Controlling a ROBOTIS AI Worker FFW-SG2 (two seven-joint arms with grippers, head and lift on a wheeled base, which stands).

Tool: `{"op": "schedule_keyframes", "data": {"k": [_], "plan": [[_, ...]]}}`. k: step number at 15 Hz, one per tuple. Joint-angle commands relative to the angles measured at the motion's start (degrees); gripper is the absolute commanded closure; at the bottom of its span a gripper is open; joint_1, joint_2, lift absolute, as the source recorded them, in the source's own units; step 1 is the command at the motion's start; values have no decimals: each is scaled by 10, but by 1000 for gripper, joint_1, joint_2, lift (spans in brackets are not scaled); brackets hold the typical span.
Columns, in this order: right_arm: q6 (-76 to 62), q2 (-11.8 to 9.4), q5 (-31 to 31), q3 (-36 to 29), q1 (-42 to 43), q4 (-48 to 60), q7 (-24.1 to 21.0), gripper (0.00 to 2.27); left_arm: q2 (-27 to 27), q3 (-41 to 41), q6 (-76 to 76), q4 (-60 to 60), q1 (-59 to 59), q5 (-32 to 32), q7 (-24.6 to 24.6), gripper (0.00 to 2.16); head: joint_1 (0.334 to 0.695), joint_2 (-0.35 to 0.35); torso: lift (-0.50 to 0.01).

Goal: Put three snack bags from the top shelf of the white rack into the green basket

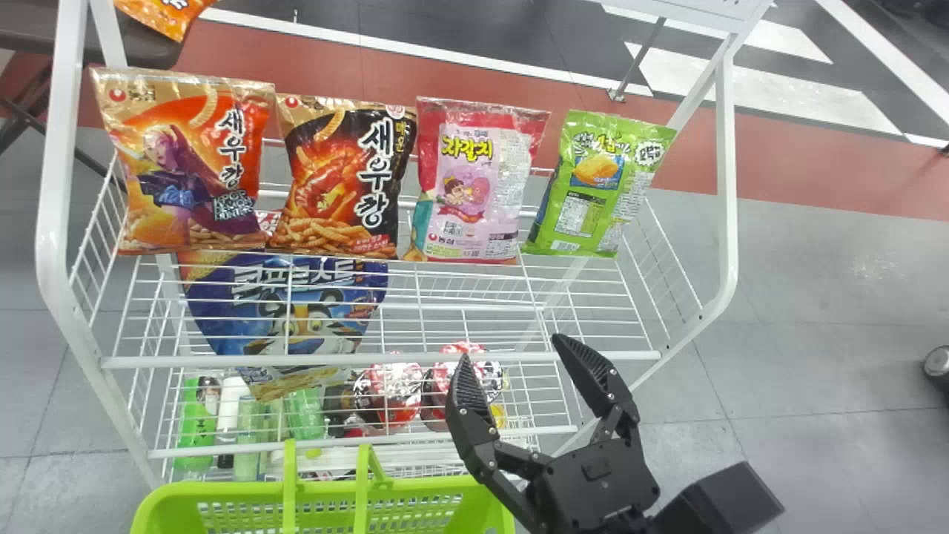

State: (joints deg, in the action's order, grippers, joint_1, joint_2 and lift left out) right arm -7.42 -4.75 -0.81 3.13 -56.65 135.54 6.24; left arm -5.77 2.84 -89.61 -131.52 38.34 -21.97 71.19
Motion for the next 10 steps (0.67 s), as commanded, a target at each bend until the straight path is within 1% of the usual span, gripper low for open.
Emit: {"op": "schedule_keyframes", "data": {"k": [1,5,10], "plan": [[-5,-1,0,1,-2,3,0,97,0,1,-4,0,2,0,0,2145,695,-350,0],[-11,-5,0,1,-1,3,0,97,1,2,-4,0,2,2,-1,2145,695,-350,0],[-21,-5,8,7,1,3,0,97,0,3,-4,-3,4,3,0,2148,695,-350,0]]}}
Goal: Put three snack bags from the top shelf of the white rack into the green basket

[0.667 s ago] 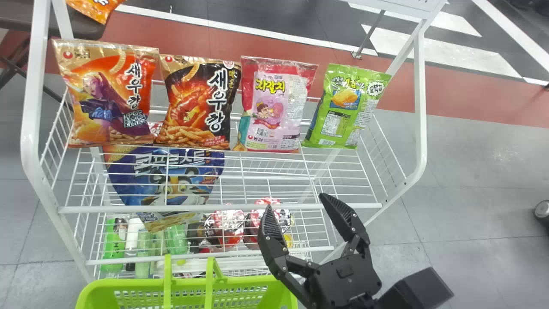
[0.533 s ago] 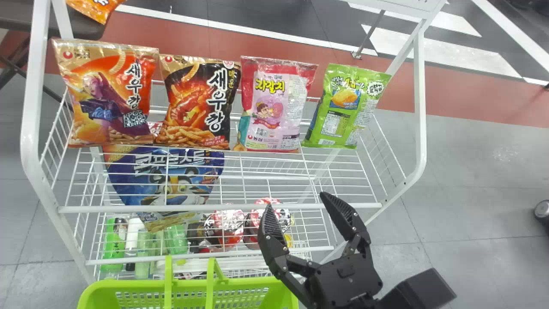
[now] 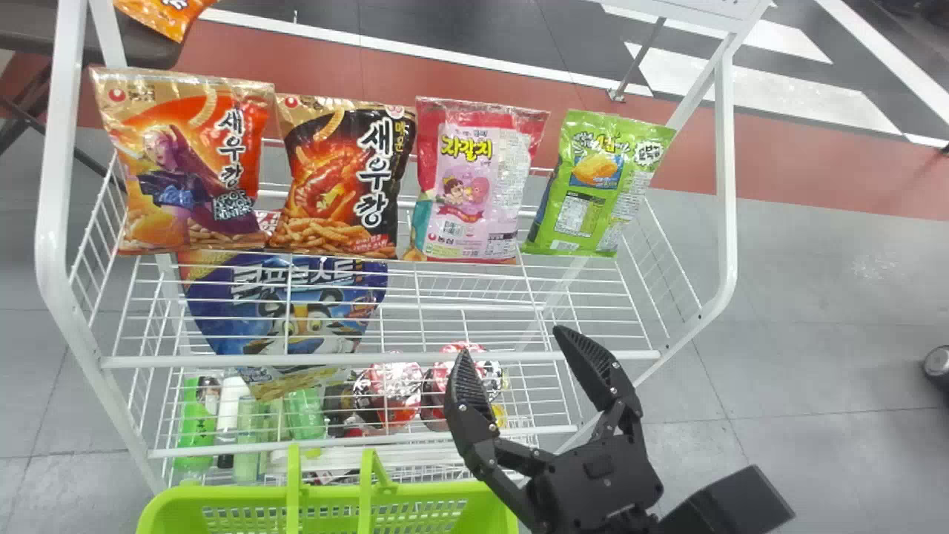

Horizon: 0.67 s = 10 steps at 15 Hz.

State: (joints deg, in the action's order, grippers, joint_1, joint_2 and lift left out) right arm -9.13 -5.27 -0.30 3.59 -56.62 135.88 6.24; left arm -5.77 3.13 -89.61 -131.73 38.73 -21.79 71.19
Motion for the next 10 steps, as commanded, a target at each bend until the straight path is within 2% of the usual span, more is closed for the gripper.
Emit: {"op": "schedule_keyframes", "data": {"k": [1,4,7,10], "plan": [[-4,0,5,3,6,-1,0,93,0,0,-4,-1,1,0,0,2145,695,-350,0],[45,7,14,12,80,-26,-2,93,0,1,-4,-5,-1,2,0,2145,695,-350,0],[179,8,16,34,236,-97,-1,93,-1,1,-4,-6,-3,3,-1,2145,695,-350,0],[225,13,14,71,376,-206,-1,93,-6,-1,-4,-5,-7,3,0,2145,695,-350,0]]}}
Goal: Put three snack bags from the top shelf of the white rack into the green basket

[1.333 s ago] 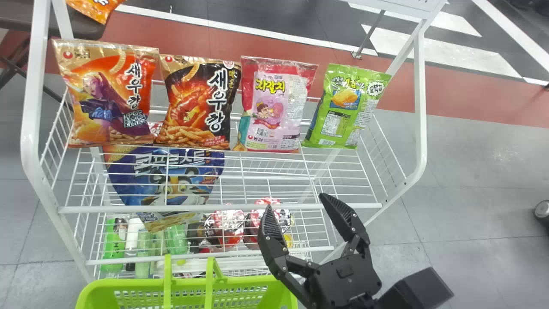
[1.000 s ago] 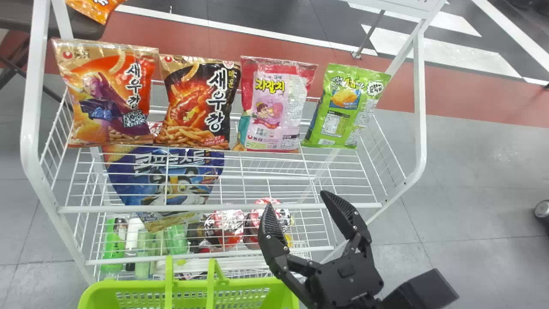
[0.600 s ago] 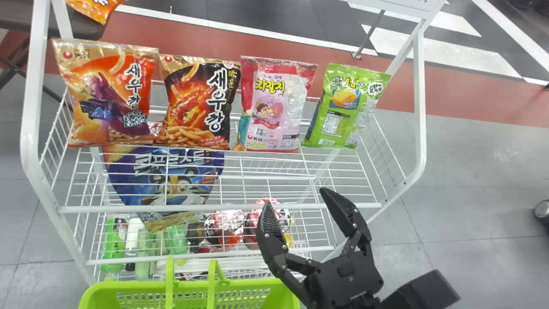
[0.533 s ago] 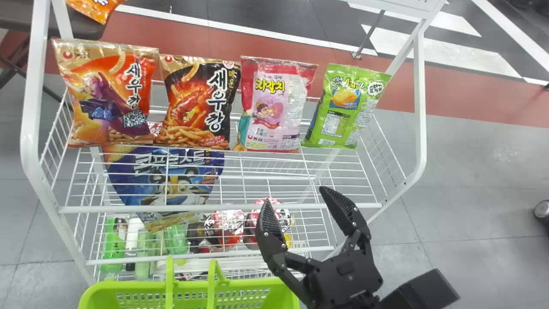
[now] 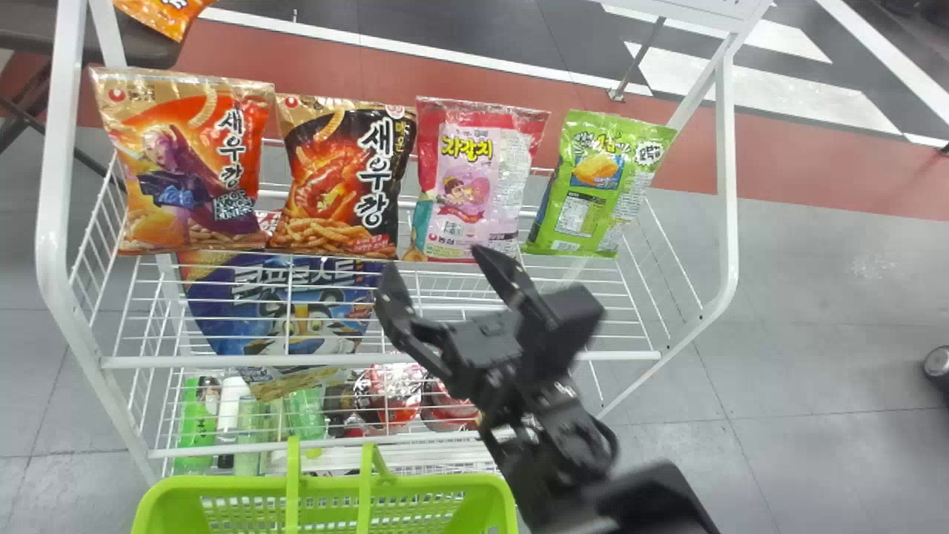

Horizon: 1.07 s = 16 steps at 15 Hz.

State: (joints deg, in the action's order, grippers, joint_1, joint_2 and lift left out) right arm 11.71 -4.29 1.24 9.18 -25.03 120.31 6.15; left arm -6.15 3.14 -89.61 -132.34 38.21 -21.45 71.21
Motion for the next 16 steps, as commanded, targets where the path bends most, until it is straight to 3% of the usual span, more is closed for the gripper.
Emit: {"op": "schedule_keyframes", "data": {"k": [1,4,6,10,11,12,13,14,16], "plan": [[18,9,0,27,104,-97,0,93,-4,-2,-4,2,-6,0,0,2145,695,-309,0],[23,38,-3,44,196,-196,2,93,-4,-10,-4,7,-10,0,1,2145,695,-215,0],[25,43,-6,56,240,-240,2,97,-5,-16,-4,7,-11,-1,2,2145,695,-145,0],[51,43,1,63,300,-306,-1,110,-5,-17,-4,19,-21,-3,4,2145,695,-92,0],[71,43,3,63,312,-316,-1,259,-5,-17,-4,19,-24,-4,4,2145,695,-88,0],[93,43,4,60,321,-322,0,616,-5,-17,-4,19,-25,-4,4,2142,695,-88,0],[115,43,4,57,323,-322,4,1393,-6,-17,-4,18,-26,-4,5,2145,695,-89,0],[123,43,2,55,314,-319,13,2027,-6,-18,-4,17,-27,-5,5,2142,695,-94,0],[116,43,8,56,286,-285,28,2108,-6,-18,-4,16,-27,-6,5,2145,695,-97,0]]}}
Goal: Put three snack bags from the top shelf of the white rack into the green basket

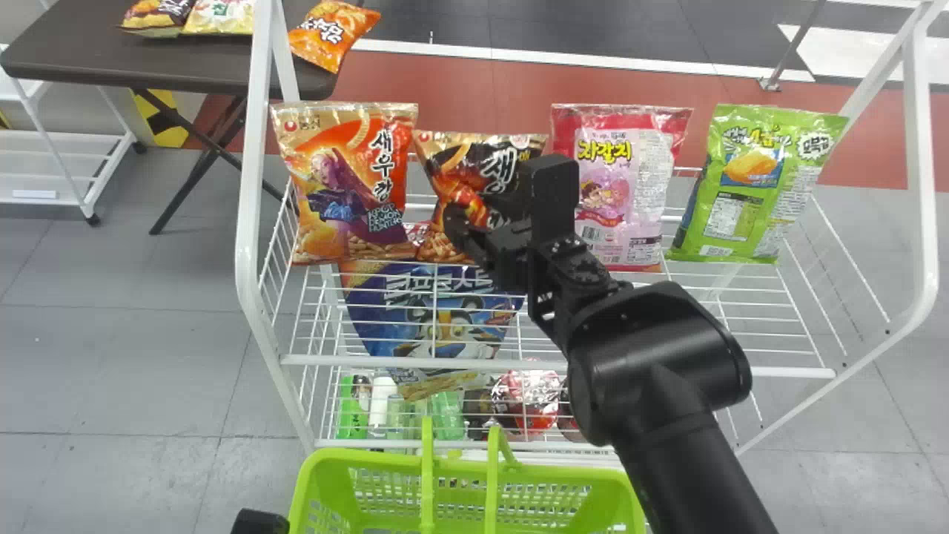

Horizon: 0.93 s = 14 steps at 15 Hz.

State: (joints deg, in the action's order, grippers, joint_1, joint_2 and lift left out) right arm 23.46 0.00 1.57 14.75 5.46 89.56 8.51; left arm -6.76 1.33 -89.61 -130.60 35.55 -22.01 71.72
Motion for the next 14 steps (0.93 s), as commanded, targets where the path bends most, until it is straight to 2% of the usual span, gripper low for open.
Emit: {"op": "schedule_keyframes", "data": {"k": [1,4,8,11,14], "plan": [[-3,1,16,2,-36,47,5,2108,0,1,-4,-2,0,-1,0,2145,695,-95,0],[-14,1,53,3,-84,102,1,2111,0,-3,-4,-4,1,-2,0,2145,695,-92,0],[-33,1,67,-6,-184,223,5,2108,3,-51,-4,-19,1,-12,-6,2145,695,-93,0],[-29,-31,66,-14,-272,349,6,2108,7,-59,-4,-26,0,-13,-12,2145,695,-83,0],[34,-62,27,-52,-363,461,21,2108,8,-46,-4,-23,-11,-11,-31,2145,695,-119,0]]}}
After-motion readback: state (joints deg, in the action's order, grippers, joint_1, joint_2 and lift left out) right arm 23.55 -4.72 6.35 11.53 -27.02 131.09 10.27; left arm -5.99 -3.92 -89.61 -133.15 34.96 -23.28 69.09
